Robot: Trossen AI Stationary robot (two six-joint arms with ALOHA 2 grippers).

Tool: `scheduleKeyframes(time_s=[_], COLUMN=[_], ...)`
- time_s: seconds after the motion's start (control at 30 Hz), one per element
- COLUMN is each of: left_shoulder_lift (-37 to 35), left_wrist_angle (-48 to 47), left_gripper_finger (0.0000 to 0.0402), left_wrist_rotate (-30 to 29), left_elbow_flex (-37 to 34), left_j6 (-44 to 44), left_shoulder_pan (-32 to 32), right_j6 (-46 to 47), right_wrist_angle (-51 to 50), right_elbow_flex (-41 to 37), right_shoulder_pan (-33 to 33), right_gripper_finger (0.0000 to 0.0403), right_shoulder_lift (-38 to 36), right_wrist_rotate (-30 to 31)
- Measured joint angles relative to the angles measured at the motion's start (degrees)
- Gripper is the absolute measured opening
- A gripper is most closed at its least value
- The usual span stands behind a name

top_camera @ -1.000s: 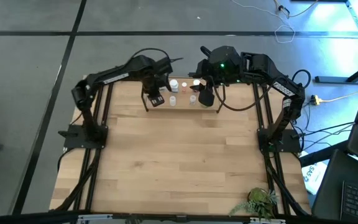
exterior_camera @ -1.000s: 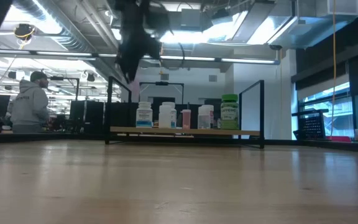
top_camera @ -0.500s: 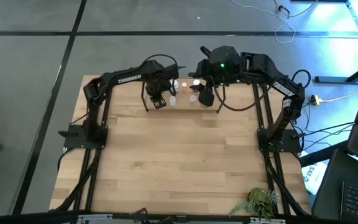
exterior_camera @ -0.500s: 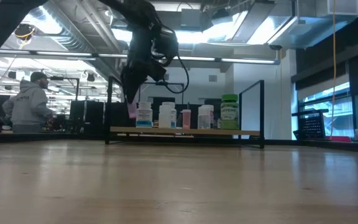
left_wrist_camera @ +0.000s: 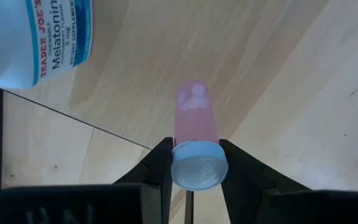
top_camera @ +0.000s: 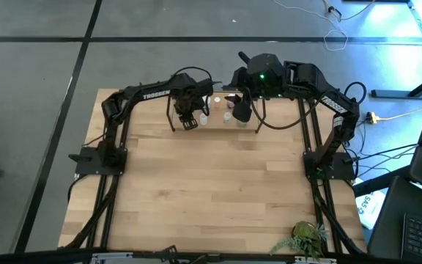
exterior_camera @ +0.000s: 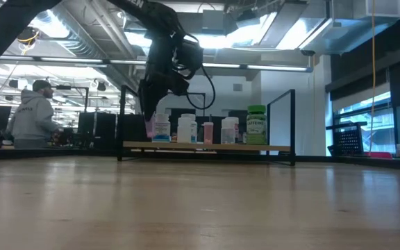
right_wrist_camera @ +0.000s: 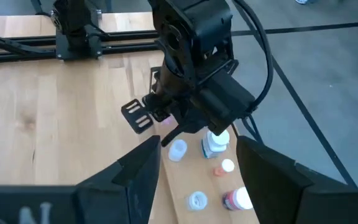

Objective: Pick and place medicine bottles onto shelf by color
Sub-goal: Put the pink pill bottle on the shelf

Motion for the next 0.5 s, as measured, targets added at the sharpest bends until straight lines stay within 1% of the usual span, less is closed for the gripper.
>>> scheduleKeyframes(time_s=[0.5], left_shoulder_lift=[0.0], left_wrist_angle=[-0.39], left_gripper_finger=[0.0091], left_wrist_rotate=[-0.02], left_elbow_flex=[0.0], left_j6=[-0.02], left_shoulder_pan=[0.04], right_j6=[0.28], right_wrist_angle=[0.0], right_elbow_flex=[0.0], right_shoulder_pan=[0.02], right_gripper_finger=[0.0213], right_shoulder_lift=[0.0], right_wrist_rotate=[-0.08])
